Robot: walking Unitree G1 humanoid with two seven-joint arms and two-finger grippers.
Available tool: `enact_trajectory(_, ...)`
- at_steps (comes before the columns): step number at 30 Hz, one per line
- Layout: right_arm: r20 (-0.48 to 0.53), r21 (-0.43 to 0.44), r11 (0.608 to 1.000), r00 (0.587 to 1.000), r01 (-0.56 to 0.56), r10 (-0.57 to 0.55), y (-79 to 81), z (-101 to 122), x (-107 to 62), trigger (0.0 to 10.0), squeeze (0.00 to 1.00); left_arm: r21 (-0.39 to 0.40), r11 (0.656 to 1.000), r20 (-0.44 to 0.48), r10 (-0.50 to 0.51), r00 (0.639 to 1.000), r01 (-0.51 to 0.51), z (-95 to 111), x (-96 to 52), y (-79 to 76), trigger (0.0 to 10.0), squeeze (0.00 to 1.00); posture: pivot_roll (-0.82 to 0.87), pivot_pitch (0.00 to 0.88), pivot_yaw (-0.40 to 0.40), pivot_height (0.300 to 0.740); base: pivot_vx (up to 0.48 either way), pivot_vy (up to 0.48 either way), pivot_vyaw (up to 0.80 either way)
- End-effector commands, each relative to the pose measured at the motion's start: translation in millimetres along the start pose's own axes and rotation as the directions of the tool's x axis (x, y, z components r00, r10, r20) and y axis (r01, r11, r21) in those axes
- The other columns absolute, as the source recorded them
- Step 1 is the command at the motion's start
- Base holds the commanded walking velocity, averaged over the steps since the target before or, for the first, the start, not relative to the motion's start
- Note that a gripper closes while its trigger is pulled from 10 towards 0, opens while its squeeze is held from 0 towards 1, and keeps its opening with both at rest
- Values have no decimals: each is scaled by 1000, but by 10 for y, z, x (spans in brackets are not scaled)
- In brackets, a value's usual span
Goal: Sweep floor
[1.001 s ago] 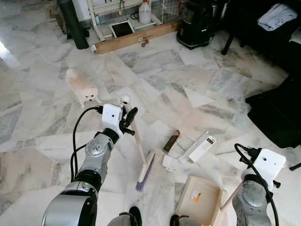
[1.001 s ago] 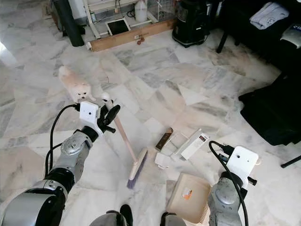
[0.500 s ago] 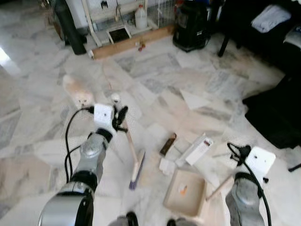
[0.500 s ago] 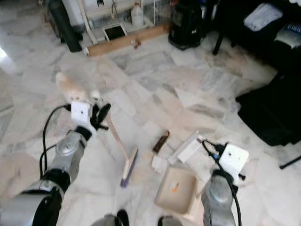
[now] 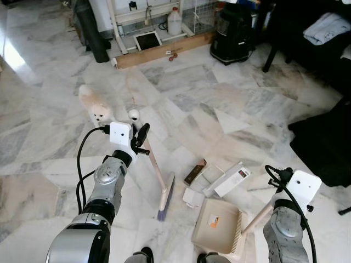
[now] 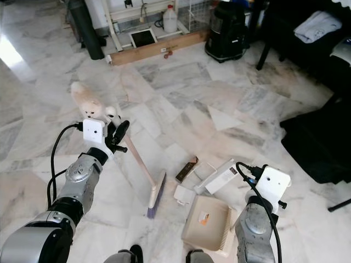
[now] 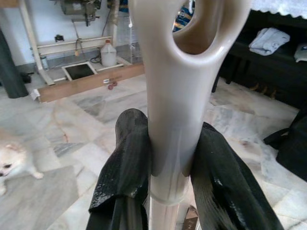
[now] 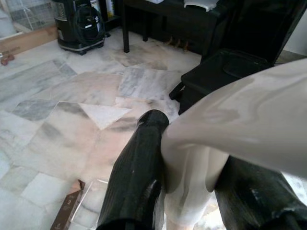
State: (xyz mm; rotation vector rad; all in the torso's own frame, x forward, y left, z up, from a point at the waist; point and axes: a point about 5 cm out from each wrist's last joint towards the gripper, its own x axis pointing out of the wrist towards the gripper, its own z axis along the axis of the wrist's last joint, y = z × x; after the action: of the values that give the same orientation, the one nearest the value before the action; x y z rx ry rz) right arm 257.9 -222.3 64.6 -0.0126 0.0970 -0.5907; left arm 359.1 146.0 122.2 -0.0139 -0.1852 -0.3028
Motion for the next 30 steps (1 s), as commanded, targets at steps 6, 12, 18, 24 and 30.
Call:
enact_trajectory(6,21,2,1000,1000,7,-7,-15,20,10,10000,0,-5,999,-18,-39,999,39,-36,-24,-21,10000,0,-81,175,31,740,0,0,0)
enact_trajectory(12,23,0,1000,1000,11,-11,-28,22,15,10000,0,-39,997,-38,-66,997,64,-88,-39,-80,10000,0,-81,183,31,740,0,0,0)
enact_trajectory(18,24,-4,1000,1000,14,-13,-44,23,6,10000,0,-107,991,-58,-86,995,79,-140,-50,-122,10000,0,-89,195,30,740,0,0,0)
enact_trajectory(24,22,-10,1000,1000,17,-16,-66,13,2,10000,0,-158,981,-66,-123,990,112,-162,-45,-176,10000,0,-88,197,28,740,0,0,0)
enact_trajectory(30,18,-10,1000,1000,14,-13,-44,13,13,10000,0,-195,966,-68,-187,980,171,-172,-43,-241,10000,0,-80,195,26,740,0,0,0)
